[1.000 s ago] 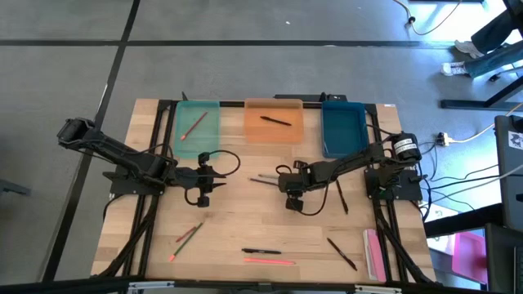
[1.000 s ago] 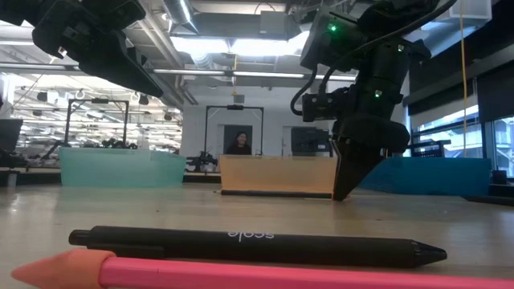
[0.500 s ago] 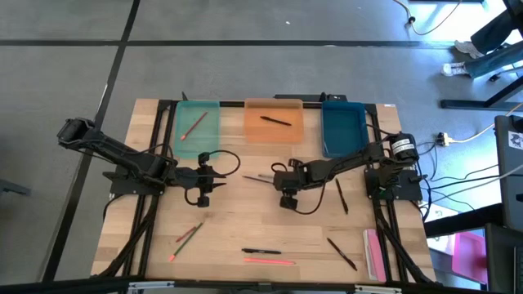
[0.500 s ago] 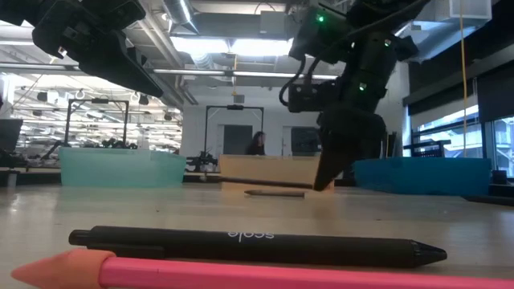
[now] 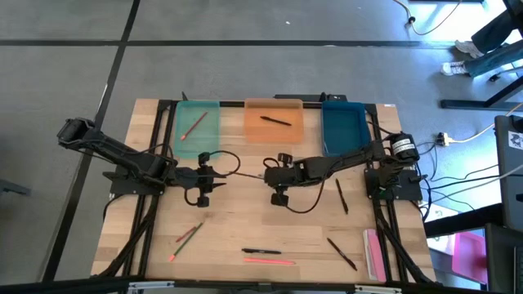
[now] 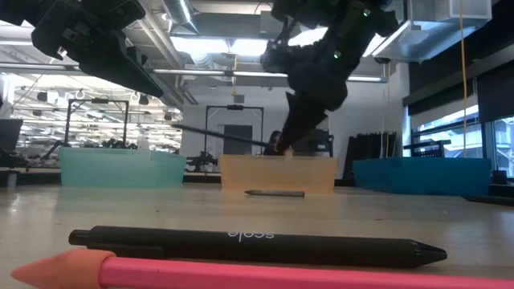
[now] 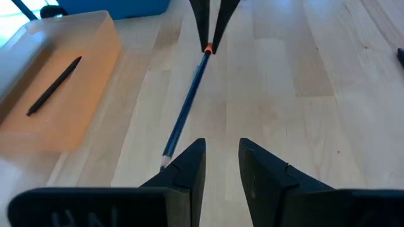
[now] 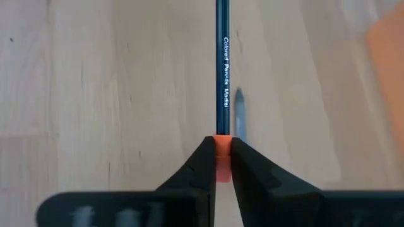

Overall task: Sort crayons/erasers/pens/pencils in bins
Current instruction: Put the dark blue pencil into the light blue bin

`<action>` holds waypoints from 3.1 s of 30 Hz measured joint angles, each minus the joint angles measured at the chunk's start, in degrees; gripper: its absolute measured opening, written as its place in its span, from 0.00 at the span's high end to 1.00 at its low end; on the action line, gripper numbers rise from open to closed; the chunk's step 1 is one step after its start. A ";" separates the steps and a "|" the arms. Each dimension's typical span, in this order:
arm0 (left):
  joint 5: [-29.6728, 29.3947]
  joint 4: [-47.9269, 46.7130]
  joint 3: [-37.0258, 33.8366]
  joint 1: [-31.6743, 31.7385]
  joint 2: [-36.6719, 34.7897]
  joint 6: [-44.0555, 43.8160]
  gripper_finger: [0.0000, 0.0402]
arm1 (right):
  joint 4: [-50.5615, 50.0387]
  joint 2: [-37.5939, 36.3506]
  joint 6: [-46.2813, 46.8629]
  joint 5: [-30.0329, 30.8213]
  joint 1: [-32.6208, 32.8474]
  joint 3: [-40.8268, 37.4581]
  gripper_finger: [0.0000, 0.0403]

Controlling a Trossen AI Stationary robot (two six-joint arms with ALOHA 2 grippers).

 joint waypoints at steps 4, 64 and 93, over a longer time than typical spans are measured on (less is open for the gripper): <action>-0.21 0.00 0.00 -0.01 -0.01 4.72 0.78 | 0.74 -0.03 -1.73 0.10 0.00 0.51 0.89; -1.64 0.31 0.02 5.06 5.69 12.15 0.80 | 2.88 -0.14 -3.64 0.10 0.04 0.57 0.89; -0.08 -0.05 0.00 5.04 5.69 11.82 0.99 | 3.08 -0.14 -3.10 0.08 0.02 0.57 0.87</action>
